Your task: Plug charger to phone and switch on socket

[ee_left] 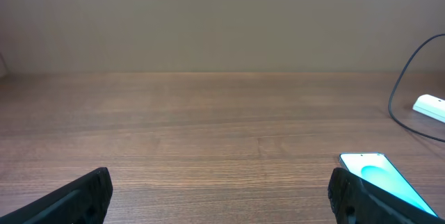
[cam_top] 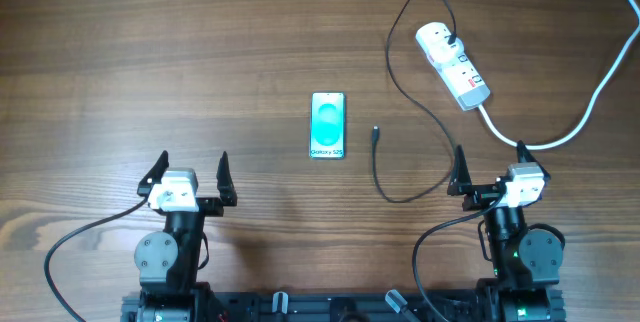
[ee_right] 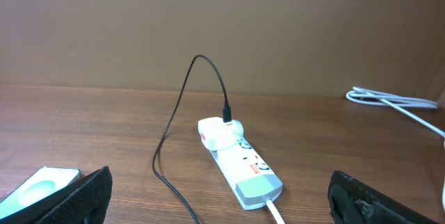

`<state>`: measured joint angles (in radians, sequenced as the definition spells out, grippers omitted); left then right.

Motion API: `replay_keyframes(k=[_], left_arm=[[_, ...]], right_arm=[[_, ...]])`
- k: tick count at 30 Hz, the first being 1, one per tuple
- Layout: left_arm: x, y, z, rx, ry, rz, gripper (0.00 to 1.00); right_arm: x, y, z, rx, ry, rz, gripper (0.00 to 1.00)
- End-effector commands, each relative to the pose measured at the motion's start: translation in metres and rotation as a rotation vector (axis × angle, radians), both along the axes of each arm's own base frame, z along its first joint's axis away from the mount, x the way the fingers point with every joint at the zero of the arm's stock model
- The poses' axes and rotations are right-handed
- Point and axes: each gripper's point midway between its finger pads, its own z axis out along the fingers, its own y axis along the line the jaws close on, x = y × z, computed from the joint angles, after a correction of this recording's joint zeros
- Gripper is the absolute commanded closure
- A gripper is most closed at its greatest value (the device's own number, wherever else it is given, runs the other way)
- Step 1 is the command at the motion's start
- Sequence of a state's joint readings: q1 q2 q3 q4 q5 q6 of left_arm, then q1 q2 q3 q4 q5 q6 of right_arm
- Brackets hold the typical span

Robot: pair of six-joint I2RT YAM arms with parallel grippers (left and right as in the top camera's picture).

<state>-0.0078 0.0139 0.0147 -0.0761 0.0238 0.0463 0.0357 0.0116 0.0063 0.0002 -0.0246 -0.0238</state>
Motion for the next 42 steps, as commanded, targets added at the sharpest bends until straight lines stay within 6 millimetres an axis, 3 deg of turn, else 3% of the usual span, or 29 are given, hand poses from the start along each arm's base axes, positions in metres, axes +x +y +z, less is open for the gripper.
replay_keyframes(k=[1,18,20,22,23,24,28,30,33,34,37,39,42], left_arm=[[0.0,0.001,-0.003,-0.009,0.001,0.002,0.0],[0.0,0.001,-0.003,-0.008,0.001,0.003,0.0],[0.001,0.0,0.006,0.027,-0.033,-0.005,0.0],[-0.008,-0.047,0.03,-0.085,-0.119,-0.279,0.0],[-0.029,-0.089,0.038,-0.123,-0.129,-0.556,0.0],[-0.043,-0.107,0.045,-0.104,-0.161,-0.683,0.0],[-0.07,-0.114,0.107,-0.013,-0.458,-0.76,0.0],[-0.096,-0.1,0.168,-0.024,-0.715,-0.693,0.0],[-0.112,-0.096,0.214,-0.022,-0.774,-0.666,0.0],[-0.112,-0.096,0.229,-0.024,-0.747,-0.661,0.0],[-0.082,-0.095,0.26,-0.095,-0.473,-0.632,0.0],[-0.043,-0.096,0.266,-0.116,-0.151,-0.603,0.0],[-0.013,-0.108,0.275,-0.128,0.121,-0.686,0.0]], right_arm=[[0.0,-0.002,0.001,-0.001,-0.007,-0.006,0.0],[0.0,-0.002,0.001,-0.001,-0.007,-0.007,0.0],[0.0,-0.002,0.001,-0.002,-0.007,-0.007,0.0],[0.0,-0.002,0.001,-0.001,-0.007,-0.006,0.0],[0.0,-0.002,0.001,-0.002,-0.007,-0.007,0.0],[0.0,-0.002,0.001,-0.001,-0.007,-0.007,0.0],[0.0,-0.002,0.001,-0.001,-0.007,-0.007,0.0],[0.0,-0.002,0.001,-0.001,-0.007,-0.006,0.0],[0.0,-0.001,0.001,-0.001,-0.007,-0.006,0.0],[0.0,-0.002,0.001,-0.002,-0.007,-0.007,0.0],[0.0,-0.002,0.001,-0.001,-0.007,-0.007,0.0],[0.0,-0.002,0.001,-0.001,-0.007,-0.007,0.0],[0.0,-0.002,0.001,-0.001,-0.007,-0.007,0.0]])
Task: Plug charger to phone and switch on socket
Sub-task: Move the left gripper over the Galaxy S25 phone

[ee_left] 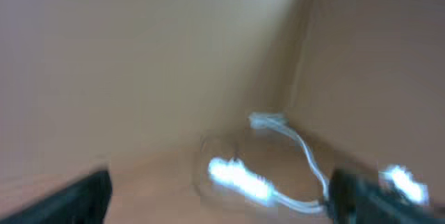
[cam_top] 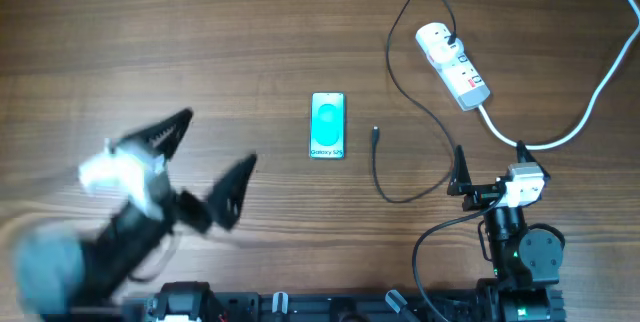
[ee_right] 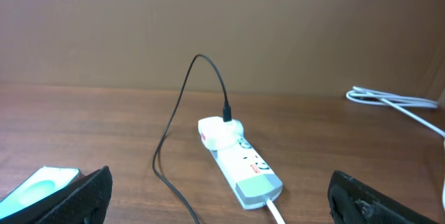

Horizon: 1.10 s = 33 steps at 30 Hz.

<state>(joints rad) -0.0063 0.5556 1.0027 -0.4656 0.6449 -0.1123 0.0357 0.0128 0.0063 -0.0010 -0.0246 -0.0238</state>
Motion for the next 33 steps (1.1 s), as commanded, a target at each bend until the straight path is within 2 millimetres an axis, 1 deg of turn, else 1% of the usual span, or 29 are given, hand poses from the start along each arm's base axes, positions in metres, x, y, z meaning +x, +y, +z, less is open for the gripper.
replay_keyframes(k=[1,3,4,5,6,8,9,10,11,13,15,16,17,19,20,22,24,26,28,29,31,33], left_arm=[[0.041,-0.012,0.027,0.078,0.155,-0.106,0.0],[0.062,-0.016,0.027,0.052,0.274,-0.133,0.0],[0.07,-0.018,0.029,0.045,0.287,-0.152,0.0],[0.083,-0.02,0.027,0.007,0.345,-0.151,0.0],[0.097,-0.02,0.02,-0.038,0.428,-0.126,0.0],[0.119,-0.025,-0.009,-0.039,0.576,-0.05,0.0],[0.131,-0.032,-0.036,0.007,0.678,0.019,0.01],[0.136,-0.037,-0.057,0.064,0.746,0.073,0.0],[0.143,-0.038,-0.085,0.126,0.836,0.189,0.0],[0.149,-0.042,-0.119,0.223,0.925,0.307,0.0],[0.154,-0.051,-0.163,0.343,1.016,0.407,0.0],[0.157,-0.06,-0.182,0.396,1.043,0.411,0.0],[0.161,-0.073,-0.202,0.433,1.067,0.393,0.0],[0.166,-0.096,-0.232,0.468,1.108,0.349,0.0],[0.164,-0.107,-0.252,0.497,1.153,0.323,0.0],[0.16,-0.123,-0.282,0.521,1.225,0.272,0.0],[0.159,-0.125,-0.312,0.568,1.277,0.276,0.0],[0.158,-0.122,-0.342,0.611,1.337,0.291,0.0],[0.156,-0.121,-0.361,0.62,1.387,0.284,0.0],[0.154,-0.126,-0.368,0.607,1.413,0.26,0.0],[0.152,-0.138,-0.377,0.569,1.447,0.206,0.0],[0.155,-0.142,-0.383,0.561,1.448,0.197,0.0]], right_arm=[[0.0,-0.001,0.002,-0.002,-0.009,-0.006,0.0],[0.0,-0.001,0.002,-0.002,-0.009,-0.006,0.0],[0.0,-0.001,0.002,-0.002,-0.009,-0.006,0.0],[0.0,-0.002,0.002,-0.002,-0.009,-0.007,0.0],[0.0,-0.002,0.002,-0.002,-0.009,-0.007,0.0],[0.0,-0.001,0.002,-0.002,-0.009,-0.006,0.0],[0.0,-0.002,0.002,-0.002,-0.009,-0.007,0.0],[0.0,-0.001,0.002,-0.002,-0.009,-0.006,0.0],[0.0,-0.002,0.002,-0.001,-0.009,-0.007,0.0],[0.0,-0.002,0.002,-0.002,-0.009,-0.007,0.0],[0.0,-0.002,0.002,-0.002,-0.009,-0.007,0.0],[0.0,-0.001,0.002,-0.002,-0.009,-0.006,0.0],[0.0,-0.002,0.002,-0.002,-0.009,-0.007,0.0],[0.0,-0.002,0.002,-0.002,-0.009,-0.007,0.0],[0.0,-0.001,0.002,-0.002,-0.009,-0.006,0.0],[0.0,-0.001,0.002,-0.001,-0.009,-0.006,0.0],[0.0,-0.002,0.002,-0.002,-0.009,-0.007,0.0],[0.0,-0.002,0.002,-0.002,-0.009,-0.006,0.0],[0.0,-0.002,0.002,-0.002,-0.009,-0.007,0.0],[0.0,-0.002,0.002,-0.002,-0.009,-0.007,0.0],[0.0,-0.002,0.002,-0.002,-0.009,-0.007,0.0],[0.0,-0.001,0.002,-0.002,-0.009,-0.006,0.0]])
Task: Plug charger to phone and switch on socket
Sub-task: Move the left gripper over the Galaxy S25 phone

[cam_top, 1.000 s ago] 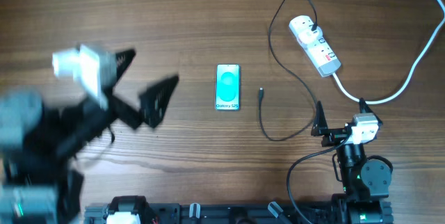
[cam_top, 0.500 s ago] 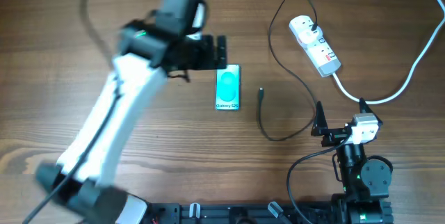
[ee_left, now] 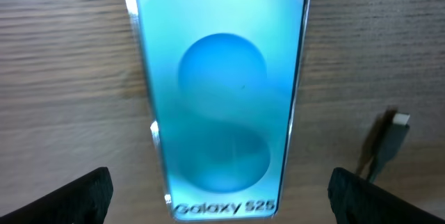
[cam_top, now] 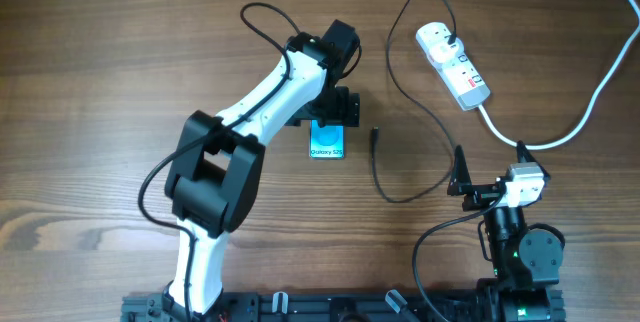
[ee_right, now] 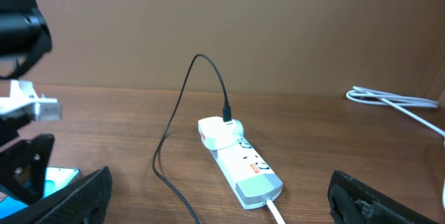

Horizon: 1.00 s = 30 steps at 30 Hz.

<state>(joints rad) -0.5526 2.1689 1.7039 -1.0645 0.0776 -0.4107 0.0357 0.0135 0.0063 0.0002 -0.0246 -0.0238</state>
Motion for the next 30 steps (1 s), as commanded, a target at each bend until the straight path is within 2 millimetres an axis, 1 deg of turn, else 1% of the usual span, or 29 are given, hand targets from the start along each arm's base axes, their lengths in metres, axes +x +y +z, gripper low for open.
replay_keyframes(k=[1,2,4,11,14,20,24,27,30], left_arm=[[0.003,-0.012,-0.007,-0.062,0.026,0.019,0.0],[0.004,-0.011,-0.009,-0.053,0.023,0.032,0.0],[0.01,0.0,-0.011,0.012,-0.009,0.092,0.0],[0.017,0.007,-0.011,0.036,-0.039,0.103,0.0],[0.016,0.004,-0.013,0.027,-0.033,0.1,0.0],[0.006,0.008,-0.035,0.034,-0.022,0.096,0.0],[0.0,0.012,-0.044,0.047,-0.009,0.096,0.0],[-0.003,0.015,-0.048,0.055,-0.006,0.103,0.0],[-0.001,0.012,-0.048,0.048,-0.015,0.107,0.0]], right_arm=[[0.0,-0.002,0.002,-0.001,-0.008,-0.007,0.0],[0.0,-0.002,0.002,-0.002,-0.008,-0.007,0.0],[0.0,-0.002,0.002,-0.002,-0.008,-0.006,0.0],[0.0,-0.002,0.002,-0.001,-0.008,-0.007,0.0],[0.0,-0.001,0.002,-0.001,-0.008,-0.006,0.0],[0.0,-0.002,0.002,-0.001,-0.008,-0.007,0.0],[0.0,-0.002,0.002,-0.001,-0.008,-0.007,0.0],[0.0,-0.001,0.002,-0.001,-0.008,-0.006,0.0],[0.0,-0.001,0.002,-0.002,-0.008,-0.006,0.0]])
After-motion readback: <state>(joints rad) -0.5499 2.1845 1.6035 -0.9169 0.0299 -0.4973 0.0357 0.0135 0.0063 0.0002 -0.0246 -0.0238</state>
